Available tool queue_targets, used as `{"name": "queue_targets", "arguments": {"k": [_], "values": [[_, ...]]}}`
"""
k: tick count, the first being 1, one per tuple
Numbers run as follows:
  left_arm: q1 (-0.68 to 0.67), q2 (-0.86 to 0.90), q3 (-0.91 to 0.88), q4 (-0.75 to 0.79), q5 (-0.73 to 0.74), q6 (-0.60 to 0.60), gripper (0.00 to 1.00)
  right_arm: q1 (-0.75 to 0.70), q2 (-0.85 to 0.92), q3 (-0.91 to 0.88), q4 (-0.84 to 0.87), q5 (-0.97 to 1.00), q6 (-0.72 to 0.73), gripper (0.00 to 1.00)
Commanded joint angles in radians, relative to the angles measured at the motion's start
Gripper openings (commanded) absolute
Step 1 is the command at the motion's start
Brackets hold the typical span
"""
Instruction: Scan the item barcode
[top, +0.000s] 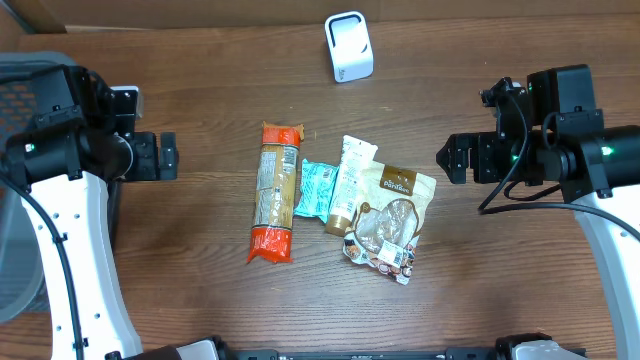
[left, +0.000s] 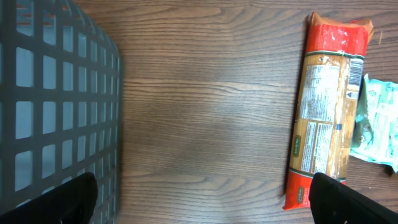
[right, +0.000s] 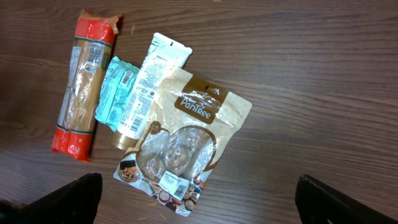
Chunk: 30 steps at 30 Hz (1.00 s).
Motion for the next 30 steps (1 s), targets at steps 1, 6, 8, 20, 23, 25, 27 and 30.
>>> {"name": "queue_targets", "arguments": {"k": [1, 6, 8, 20, 23, 25, 27, 30], "values": [[-0.002, -0.016, 0.003, -0.003, 0.016, 0.026, 0.99, 0.006, 0.004, 0.013, 0.006, -0.019, 0.009, 1.00], [-0.002, -0.016, 0.003, -0.003, 0.016, 0.026, 0.99, 0.006, 0.017, 0.013, 0.019, -0.072, 0.035, 1.00], [-0.002, -0.016, 0.003, -0.001, 0.016, 0.026, 1.00, 0.006, 0.030, 0.013, 0.024, -0.077, 0.070, 1.00], [-0.002, -0.016, 0.003, -0.002, 0.016, 0.026, 0.99, 0.008, 0.227, -0.017, -0.053, -0.117, 0.182, 0.90], [-0.002, -0.016, 0.003, -0.002, 0.016, 0.026, 1.00, 0.029, 0.249, -0.044, -0.028, -0.192, 0.137, 0.87], [-0.002, -0.016, 0.003, -0.002, 0.016, 0.026, 1.00, 0.071, 0.254, -0.068, 0.004, -0.219, 0.125, 0.86], [-0.002, -0.016, 0.003, -0.002, 0.016, 0.026, 1.00, 0.130, 0.254, -0.084, 0.039, -0.218, 0.126, 0.86], [-0.002, -0.016, 0.003, -0.002, 0.016, 0.026, 1.00, 0.221, 0.254, -0.093, 0.093, -0.219, 0.143, 0.88]]}}
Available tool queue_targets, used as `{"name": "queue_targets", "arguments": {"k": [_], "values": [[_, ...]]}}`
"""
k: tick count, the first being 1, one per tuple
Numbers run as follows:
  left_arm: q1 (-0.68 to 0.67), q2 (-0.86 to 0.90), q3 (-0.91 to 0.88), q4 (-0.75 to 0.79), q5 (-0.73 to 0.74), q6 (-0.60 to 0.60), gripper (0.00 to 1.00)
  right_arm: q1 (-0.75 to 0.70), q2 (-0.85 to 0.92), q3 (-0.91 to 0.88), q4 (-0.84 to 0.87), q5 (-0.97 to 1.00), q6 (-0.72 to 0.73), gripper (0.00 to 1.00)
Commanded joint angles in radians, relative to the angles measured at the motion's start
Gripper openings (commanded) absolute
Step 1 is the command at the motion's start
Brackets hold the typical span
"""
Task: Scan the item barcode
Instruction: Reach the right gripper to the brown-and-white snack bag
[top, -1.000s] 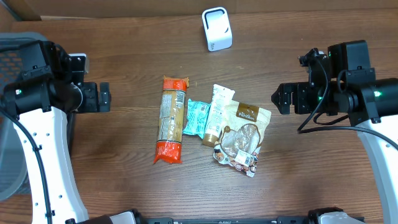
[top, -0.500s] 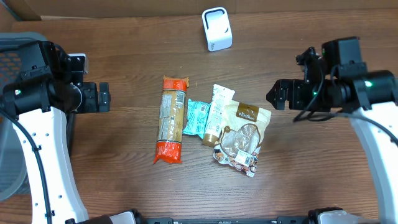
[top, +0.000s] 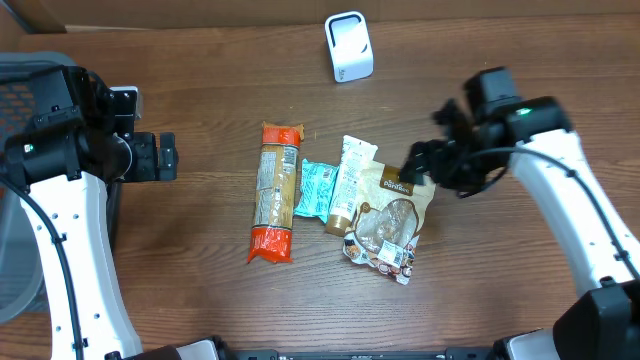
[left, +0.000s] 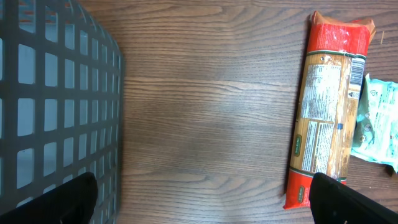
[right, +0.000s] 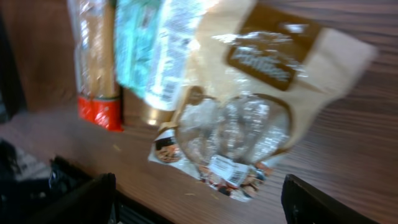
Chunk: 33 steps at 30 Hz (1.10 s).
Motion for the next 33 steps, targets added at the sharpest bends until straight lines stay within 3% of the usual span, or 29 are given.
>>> {"name": "queue_targets", "arguments": {"k": [1, 6, 17, 24, 33], "values": [[-0.002, -0.016, 0.003, 0.000, 0.015, 0.026, 1.00, 0.119, -0.005, -0.008, 0.053, -0.040, 0.016, 0.90], [-0.002, -0.016, 0.003, 0.000, 0.015, 0.026, 1.00, 0.286, 0.020, -0.008, 0.174, -0.036, 0.115, 0.91], [-0.002, -0.016, 0.003, 0.000, 0.015, 0.026, 1.00, 0.523, 0.183, -0.008, 0.259, -0.021, 0.238, 0.89], [-0.002, -0.016, 0.003, 0.000, 0.015, 0.026, 1.00, 0.583, 0.223, -0.026, 0.258, 0.023, 0.257, 0.90], [-0.002, -0.016, 0.003, 0.000, 0.015, 0.026, 1.00, 0.546, 0.223, -0.123, 0.243, 0.123, 0.285, 0.93]]}}
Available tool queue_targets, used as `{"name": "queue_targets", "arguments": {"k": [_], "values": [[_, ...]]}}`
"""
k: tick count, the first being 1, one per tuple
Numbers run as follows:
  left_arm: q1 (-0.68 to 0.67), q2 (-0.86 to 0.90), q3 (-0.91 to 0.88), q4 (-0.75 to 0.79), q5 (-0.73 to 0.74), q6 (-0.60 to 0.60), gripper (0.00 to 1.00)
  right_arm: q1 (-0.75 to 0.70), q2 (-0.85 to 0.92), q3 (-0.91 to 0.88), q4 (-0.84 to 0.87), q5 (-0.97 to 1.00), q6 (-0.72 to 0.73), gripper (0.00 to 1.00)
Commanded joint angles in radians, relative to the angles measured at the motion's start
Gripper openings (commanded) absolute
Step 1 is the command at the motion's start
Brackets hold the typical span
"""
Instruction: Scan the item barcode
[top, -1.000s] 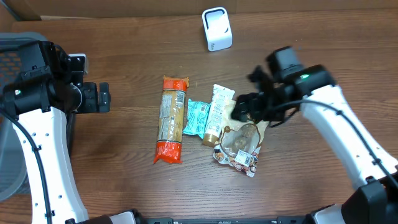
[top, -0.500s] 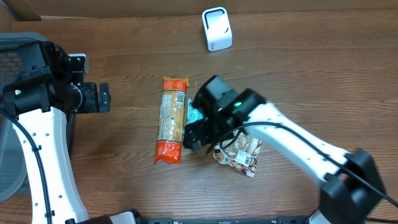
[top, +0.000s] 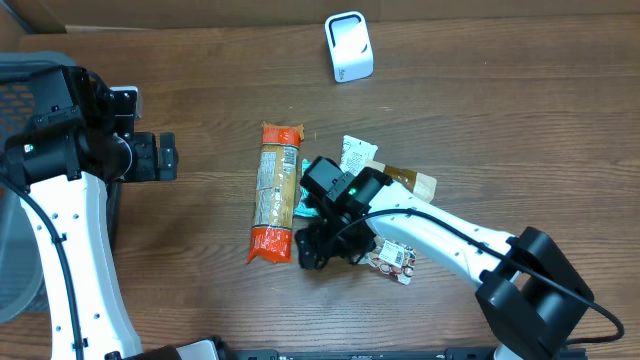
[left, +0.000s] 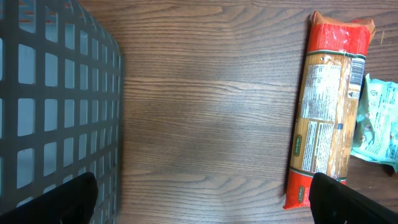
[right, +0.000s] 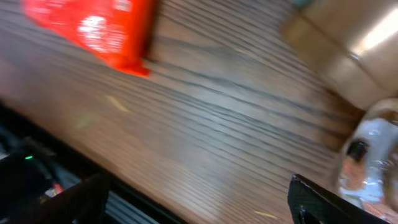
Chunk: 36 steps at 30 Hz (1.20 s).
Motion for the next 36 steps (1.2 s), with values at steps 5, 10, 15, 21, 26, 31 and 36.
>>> {"name": "queue_targets", "arguments": {"k": [5, 10, 15, 21, 26, 31, 36], "values": [[-0.002, -0.016, 0.003, 0.000, 0.015, 0.026, 1.00, -0.092, 0.001, -0.034, -0.068, 0.111, 0.012, 0.91], [-0.002, -0.016, 0.003, 0.001, 0.015, 0.026, 0.99, -0.178, 0.001, -0.034, -0.150, 0.180, 0.007, 0.89], [-0.002, -0.016, 0.003, 0.001, 0.016, 0.026, 1.00, -0.262, 0.000, -0.034, -0.193, 0.280, 0.005, 0.88], [-0.002, -0.016, 0.003, 0.001, 0.015, 0.026, 0.99, -0.331, 0.000, -0.034, -0.200, 0.452, 0.005, 0.88], [-0.002, -0.016, 0.003, 0.001, 0.016, 0.026, 1.00, -0.375, 0.000, -0.034, -0.200, 0.644, 0.005, 0.84], [-0.002, -0.016, 0.003, 0.000, 0.015, 0.026, 1.00, -0.430, 0.000, -0.034, -0.191, 0.729, 0.025, 0.85], [-0.002, -0.016, 0.003, 0.000, 0.015, 0.026, 1.00, -0.534, 0.000, -0.034, -0.161, 0.680, 0.051, 0.85]]}}
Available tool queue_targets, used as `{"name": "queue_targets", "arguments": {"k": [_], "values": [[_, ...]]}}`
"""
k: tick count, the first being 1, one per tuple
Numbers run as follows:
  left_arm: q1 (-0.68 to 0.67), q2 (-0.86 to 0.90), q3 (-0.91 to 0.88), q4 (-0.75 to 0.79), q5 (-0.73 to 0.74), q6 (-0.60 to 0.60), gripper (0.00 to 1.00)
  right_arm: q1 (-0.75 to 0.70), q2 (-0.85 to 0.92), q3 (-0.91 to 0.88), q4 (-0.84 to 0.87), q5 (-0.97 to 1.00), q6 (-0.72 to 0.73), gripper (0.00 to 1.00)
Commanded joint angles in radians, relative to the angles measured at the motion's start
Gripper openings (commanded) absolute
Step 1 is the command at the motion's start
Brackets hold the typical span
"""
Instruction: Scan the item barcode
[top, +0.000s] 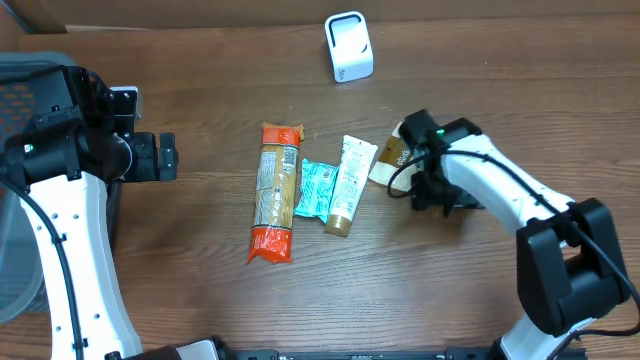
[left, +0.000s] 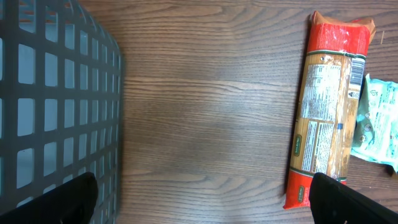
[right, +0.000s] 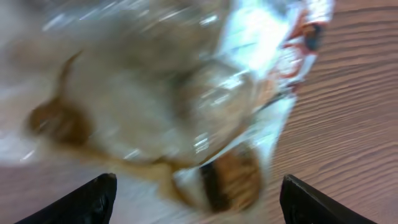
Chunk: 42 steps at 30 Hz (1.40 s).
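Observation:
The brown snack bag (top: 386, 156) peeks out left of my right arm, up and to the right of the other items. In the right wrist view the bag (right: 161, 93) fills the frame, blurred and very close. My right gripper (top: 428, 188) (right: 199, 202) is over it, open, jaws wide apart at the frame's lower corners. The white scanner (top: 348, 47) stands at the back. My left gripper (top: 166, 157) (left: 202, 205) is open at the left, above bare wood, apart from everything.
A red-ended pasta pack (top: 275, 192) (left: 326, 112), a teal packet (top: 318, 190) (left: 377, 121) and a white tube (top: 347, 185) lie side by side mid-table. A grey mesh basket (top: 22, 80) (left: 56, 93) stands at the far left, under my left arm.
My right gripper has gone from near the pasta pack's lower red end to the right of the tube. The snack bag now lies farther up and right. The left arm is unchanged.
My right gripper began open at the far right, with the bag lying right of the tube. It was then over the bag's top edge, then stretched across toward the pasta's red end with the bag disturbed. Now it is over the shifted bag.

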Motion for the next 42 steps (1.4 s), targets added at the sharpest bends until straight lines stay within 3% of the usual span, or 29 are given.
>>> {"name": "queue_targets", "arguments": {"k": [1, 9, 12, 23, 30, 38, 42], "values": [[-0.002, -0.016, 0.003, 0.000, 0.015, 0.026, 1.00, -0.085, -0.002, -0.002, 0.027, -0.032, 0.030, 0.85], [-0.002, -0.016, 0.003, 0.001, 0.016, 0.026, 1.00, -0.280, -0.096, 0.000, 0.134, -0.494, 0.004, 0.85], [-0.002, -0.016, 0.003, 0.000, 0.015, 0.026, 1.00, -0.321, -0.162, 0.000, 0.145, -0.567, 0.101, 0.85], [-0.002, -0.016, 0.003, 0.001, 0.015, 0.026, 0.99, -0.227, -0.185, -0.087, 0.297, -0.544, 0.527, 0.89], [-0.002, -0.016, 0.003, 0.001, 0.015, 0.026, 1.00, -0.129, -0.185, -0.224, 0.431, -0.350, 0.887, 0.88], [-0.002, -0.016, 0.003, 0.001, 0.015, 0.026, 1.00, -0.116, -0.184, -0.337, 0.624, -0.216, 0.927, 0.78], [-0.002, -0.016, 0.003, 0.001, 0.016, 0.026, 1.00, -0.116, -0.184, -0.375, 0.665, -0.169, 0.896, 0.59]]}}
